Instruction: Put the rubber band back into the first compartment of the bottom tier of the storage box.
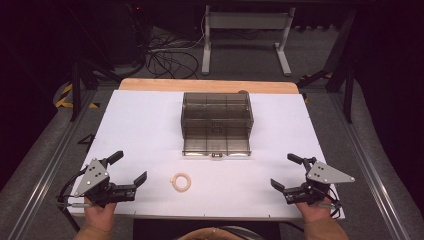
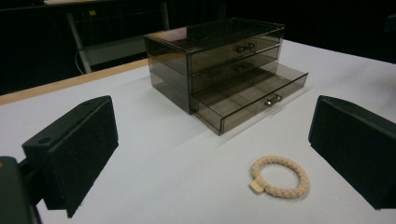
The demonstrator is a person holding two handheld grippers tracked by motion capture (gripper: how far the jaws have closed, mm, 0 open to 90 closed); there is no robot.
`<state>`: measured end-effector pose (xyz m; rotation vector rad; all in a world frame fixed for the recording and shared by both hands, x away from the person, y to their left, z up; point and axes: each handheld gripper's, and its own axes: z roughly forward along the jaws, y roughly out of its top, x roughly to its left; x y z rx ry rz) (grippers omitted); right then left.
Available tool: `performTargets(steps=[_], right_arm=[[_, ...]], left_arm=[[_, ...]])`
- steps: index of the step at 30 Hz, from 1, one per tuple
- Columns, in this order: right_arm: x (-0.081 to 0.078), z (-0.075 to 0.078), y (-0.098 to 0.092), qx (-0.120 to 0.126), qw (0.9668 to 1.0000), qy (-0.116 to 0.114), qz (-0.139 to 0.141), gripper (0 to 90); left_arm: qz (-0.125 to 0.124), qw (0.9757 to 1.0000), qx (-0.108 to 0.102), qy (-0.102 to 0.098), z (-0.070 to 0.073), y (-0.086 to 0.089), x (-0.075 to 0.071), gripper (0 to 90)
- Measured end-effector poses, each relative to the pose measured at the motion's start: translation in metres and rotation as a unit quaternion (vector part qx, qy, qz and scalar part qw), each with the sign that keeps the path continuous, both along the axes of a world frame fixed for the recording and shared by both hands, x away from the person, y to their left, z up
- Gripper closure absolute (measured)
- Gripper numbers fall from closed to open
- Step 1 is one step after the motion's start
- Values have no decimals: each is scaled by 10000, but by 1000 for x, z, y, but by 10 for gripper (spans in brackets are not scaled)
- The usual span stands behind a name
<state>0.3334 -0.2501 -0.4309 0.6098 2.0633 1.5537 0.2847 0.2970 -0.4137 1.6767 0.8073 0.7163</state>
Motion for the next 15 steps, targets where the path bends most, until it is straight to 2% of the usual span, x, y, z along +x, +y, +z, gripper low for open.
performTargets(steps=[10, 15], right_arm=[[-1, -2, -1, 3, 10000, 68, 5, 24], [1, -3, 0, 24, 9999, 113, 43, 25]], left_arm=[[-209, 9997, 116, 69, 8, -10, 8, 24], [-308, 9993, 97, 205, 12, -15, 14, 28]])
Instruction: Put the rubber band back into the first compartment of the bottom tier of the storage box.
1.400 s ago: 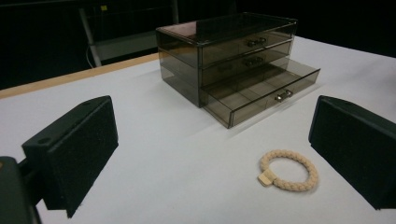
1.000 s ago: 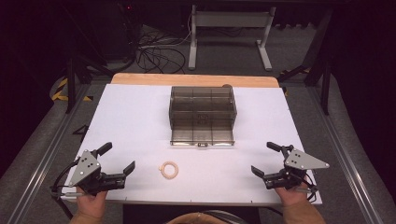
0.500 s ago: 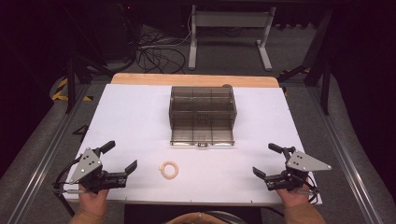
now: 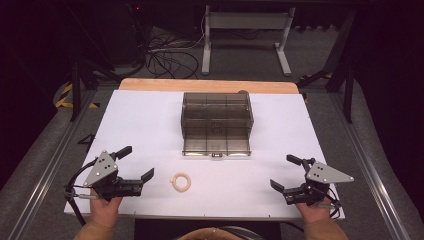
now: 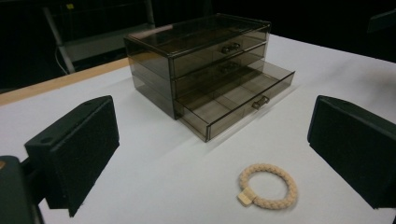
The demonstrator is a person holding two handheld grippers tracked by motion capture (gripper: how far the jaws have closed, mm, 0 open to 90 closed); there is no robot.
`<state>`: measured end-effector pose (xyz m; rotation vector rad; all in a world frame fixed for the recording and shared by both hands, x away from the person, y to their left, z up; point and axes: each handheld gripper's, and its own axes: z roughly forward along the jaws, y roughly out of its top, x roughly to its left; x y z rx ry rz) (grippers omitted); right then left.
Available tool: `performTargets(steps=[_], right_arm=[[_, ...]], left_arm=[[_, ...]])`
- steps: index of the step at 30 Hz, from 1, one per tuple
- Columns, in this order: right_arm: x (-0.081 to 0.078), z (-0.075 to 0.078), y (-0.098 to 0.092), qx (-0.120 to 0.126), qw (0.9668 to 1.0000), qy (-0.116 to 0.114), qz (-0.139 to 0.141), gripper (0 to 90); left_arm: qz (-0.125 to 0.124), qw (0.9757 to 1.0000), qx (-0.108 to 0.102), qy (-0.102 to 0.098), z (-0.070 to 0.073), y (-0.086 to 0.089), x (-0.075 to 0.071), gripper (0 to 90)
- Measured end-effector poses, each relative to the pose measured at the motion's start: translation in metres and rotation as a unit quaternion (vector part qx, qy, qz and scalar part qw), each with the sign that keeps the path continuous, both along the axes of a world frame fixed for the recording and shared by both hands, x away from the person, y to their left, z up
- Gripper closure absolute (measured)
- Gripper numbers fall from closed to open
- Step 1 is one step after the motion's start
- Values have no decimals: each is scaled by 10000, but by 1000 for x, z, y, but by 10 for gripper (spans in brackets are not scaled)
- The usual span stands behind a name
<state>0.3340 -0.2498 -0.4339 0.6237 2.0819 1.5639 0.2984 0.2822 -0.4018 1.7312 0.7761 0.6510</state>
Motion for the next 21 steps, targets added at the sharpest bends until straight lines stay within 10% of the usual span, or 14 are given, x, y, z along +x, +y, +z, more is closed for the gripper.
performTargets(steps=[21], right_arm=[[1, -1, 1, -39, 10000, 41, 27, 25]], left_arm=[[-366, 9988, 94, 309, 14, -30, 26, 31]])
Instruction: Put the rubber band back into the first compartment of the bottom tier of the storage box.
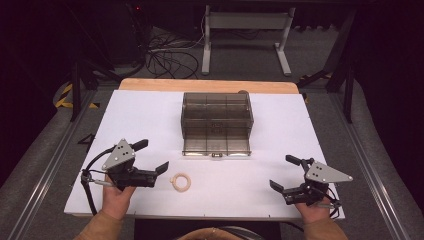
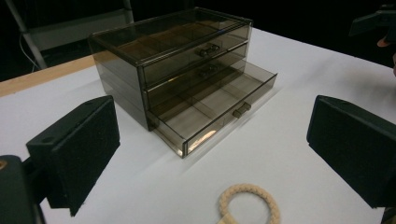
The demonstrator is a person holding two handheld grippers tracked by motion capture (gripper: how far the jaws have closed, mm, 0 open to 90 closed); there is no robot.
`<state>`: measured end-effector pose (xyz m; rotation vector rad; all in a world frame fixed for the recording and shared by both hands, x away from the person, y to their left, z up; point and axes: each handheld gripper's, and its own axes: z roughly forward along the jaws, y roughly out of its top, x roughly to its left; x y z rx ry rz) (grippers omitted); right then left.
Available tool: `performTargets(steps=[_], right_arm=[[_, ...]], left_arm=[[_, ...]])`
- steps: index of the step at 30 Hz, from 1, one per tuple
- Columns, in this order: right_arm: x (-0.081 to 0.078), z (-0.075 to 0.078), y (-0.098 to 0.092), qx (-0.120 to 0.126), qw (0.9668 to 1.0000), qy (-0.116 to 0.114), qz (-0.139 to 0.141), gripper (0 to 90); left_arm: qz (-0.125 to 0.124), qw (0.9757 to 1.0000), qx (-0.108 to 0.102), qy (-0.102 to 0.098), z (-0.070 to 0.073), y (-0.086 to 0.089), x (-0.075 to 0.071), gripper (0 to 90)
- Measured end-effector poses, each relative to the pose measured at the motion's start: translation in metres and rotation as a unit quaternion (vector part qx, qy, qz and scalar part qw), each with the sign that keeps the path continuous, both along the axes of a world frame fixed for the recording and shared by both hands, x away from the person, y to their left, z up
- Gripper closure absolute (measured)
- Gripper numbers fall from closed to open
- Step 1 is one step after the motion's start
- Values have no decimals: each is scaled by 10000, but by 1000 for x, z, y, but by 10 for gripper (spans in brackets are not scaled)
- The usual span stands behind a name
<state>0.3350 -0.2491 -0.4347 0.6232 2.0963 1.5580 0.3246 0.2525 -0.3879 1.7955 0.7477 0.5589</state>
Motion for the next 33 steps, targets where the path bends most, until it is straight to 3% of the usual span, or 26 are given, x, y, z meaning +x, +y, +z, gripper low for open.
performTargets(steps=[10, 13, 20, 22, 28, 33], right_arm=[[1, -1, 0, 22, 10000, 20, 15, 25], [1, -1, 0, 24, 10000, 23, 18, 25], [1, -1, 0, 28, 10000, 27, 25, 26], [1, -1, 1, 31, 10000, 38, 29, 26], [2, -1, -1, 76, 9999, 66, 39, 26], [2, -1, -2, 108, 9999, 85, 55, 26]], left_arm=[[-11, 9999, 125, -1, 4, -11, 9, 32], [-6, 9996, 283, -38, 5, -16, 12, 31], [-25, 9997, 227, 51, 3, -19, 21, 36], [-32, 9997, 142, 187, 3, -20, 24, 42], [-49, 9997, 242, 93, 1, -21, 27, 44], [-269, 9994, 228, 23, 1, -20, 26, 44]])
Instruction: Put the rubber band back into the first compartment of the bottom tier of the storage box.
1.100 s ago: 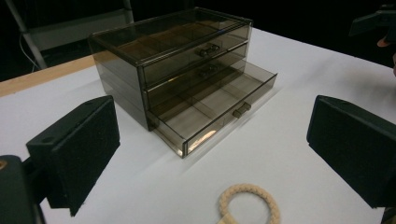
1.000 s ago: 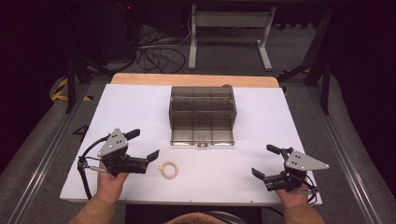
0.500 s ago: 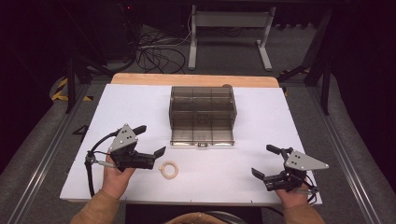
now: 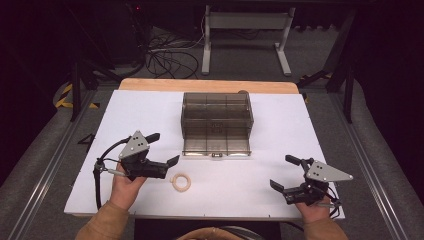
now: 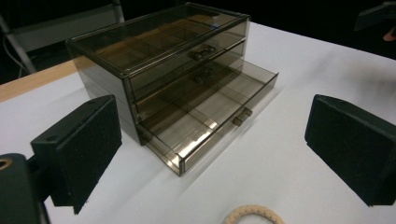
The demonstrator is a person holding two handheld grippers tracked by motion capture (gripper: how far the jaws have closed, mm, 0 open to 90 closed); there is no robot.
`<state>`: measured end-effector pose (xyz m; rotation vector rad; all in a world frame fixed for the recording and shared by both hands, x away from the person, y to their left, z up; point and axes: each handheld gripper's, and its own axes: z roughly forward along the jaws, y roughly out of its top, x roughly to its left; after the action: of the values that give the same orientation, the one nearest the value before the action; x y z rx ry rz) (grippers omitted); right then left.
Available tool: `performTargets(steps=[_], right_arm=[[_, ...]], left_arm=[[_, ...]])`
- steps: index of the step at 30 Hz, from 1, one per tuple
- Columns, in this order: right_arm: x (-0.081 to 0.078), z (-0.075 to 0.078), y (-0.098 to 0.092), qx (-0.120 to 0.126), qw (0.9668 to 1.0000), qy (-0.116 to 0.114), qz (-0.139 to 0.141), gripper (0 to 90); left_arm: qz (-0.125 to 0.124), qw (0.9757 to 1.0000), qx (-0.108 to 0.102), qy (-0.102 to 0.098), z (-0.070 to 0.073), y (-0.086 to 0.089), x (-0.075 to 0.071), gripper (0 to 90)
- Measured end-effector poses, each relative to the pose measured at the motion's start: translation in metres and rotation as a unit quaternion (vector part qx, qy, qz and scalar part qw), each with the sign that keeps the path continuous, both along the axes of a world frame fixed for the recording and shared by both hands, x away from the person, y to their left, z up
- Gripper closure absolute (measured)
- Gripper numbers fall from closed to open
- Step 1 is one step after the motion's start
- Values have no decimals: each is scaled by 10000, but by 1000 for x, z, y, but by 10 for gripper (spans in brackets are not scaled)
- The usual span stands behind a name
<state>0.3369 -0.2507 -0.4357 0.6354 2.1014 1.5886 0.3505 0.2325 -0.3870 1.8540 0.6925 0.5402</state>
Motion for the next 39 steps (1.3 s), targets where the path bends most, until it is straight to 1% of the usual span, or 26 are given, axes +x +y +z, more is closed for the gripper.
performTargets(steps=[2, 4, 6, 7, 9, 11, 12, 13, 15, 18, 19, 20, 21, 22, 23, 24, 26, 27, 28, 31, 32, 33, 36, 38, 39], right_arm=[[0, 0, 0, 19, 10000, -5, 16, 26], [0, 0, 0, 26, 10000, 12, 24, 27], [0, 0, 0, 11, 10000, 20, 32, 28], [0, 0, 0, 11, 10000, 20, 32, 28], [1, 0, 0, 10, 10000, 43, 40, 30], [1, -1, 0, 17, 10000, 50, 36, 31], [1, -1, 0, 20, 10000, 53, 33, 32], [1, -1, 0, 20, 10000, 53, 33, 32], [1, -1, 0, 18, 10000, 57, 42, 34], [1, -1, 0, 18, 10000, 62, 53, 37], [1, -1, 0, 15, 10000, 62, 60, 37], [1, -1, 0, 15, 10000, 62, 60, 37], [1, -1, 0, 6, 9999, 73, 79, 38], [1, -1, 0, 6, 9999, 73, 79, 38], [1, -1, 0, 4, 9999, 76, 87, 39], [1, -1, 0, 1, 9999, 72, 92, 40], [1, -1, 0, 5, 9999, 78, 93, 41], [1, -1, 0, 5, 9999, 78, 93, 41], [1, -1, 0, 7, 9999, 84, 101, 41], [1, -1, 0, -4, 9999, 85, 104, 41], [1, -1, 0, -6, 9999, 86, 108, 42], [1, -1, 1, -9, 9999, 90, 110, 42], [1, -1, 1, -9, 9999, 92, 116, 43], [1, -1, 1, -15, 9999, 93, 120, 43], [1, -1, 1, -13, 9999, 101, 137, 43]], left_arm=[[-50, 10000, -45, -8, 0, 1, 0, 44], [-87, 9999, -87, 91, 0, 1, 0, 45], [-132, 9998, -38, 170, 0, 2, 1, 46], [-189, 9995, -68, 250, 0, 2, 1, 46], [-252, 9991, -67, 338, 0, 3, 1, 47], [-255, 9991, -11, 351, 0, 3, 1, 49], [-232, 9991, 75, 336, 0, 3, 1, 50], [-214, 9990, 126, 383, -1, 2, 1, 50], [-227, 9985, 283, 402, -2, 1, 2, 55], [-241, 9971, 503, 525, -4, -2, 2, 84], [-223, 9966, 539, 587, -5, -3, 3, 86], [-193, 9962, 596, 599, -5, -4, 3, 86], [-170, 9959, 634, 624, -5, -4, 3, 98], [-188, 9953, 640, 700, -6, -5, 3, 98], [-168, 9950, 714, 684, -6, -4, 4, 111], [-167, 9944, 717, 753, -7, -5, 4, 118], [-141, 9936, 797, 782, -8, -5, 5, 131], [-136, 9931, 843, 808, -8, -5, 5, 131], [-185, 9923, 868, 867, -9, -5, 6, 154], [-171, 9900, 953, 1028, -12, -8, 6, 164], [-178, 9896, 973, 1046, -13, -9, 7, 169], [-187, 9892, 1035, 1021, -13, -9, 7, 176], [-190, 9876, 1113, 1095, -15, -11, 7, 188], [-216, 9866, 1197, 1092, -15, -11, 8, 202], [-229, 9856, 1224, 1145, -16, -11, 8, 217]])
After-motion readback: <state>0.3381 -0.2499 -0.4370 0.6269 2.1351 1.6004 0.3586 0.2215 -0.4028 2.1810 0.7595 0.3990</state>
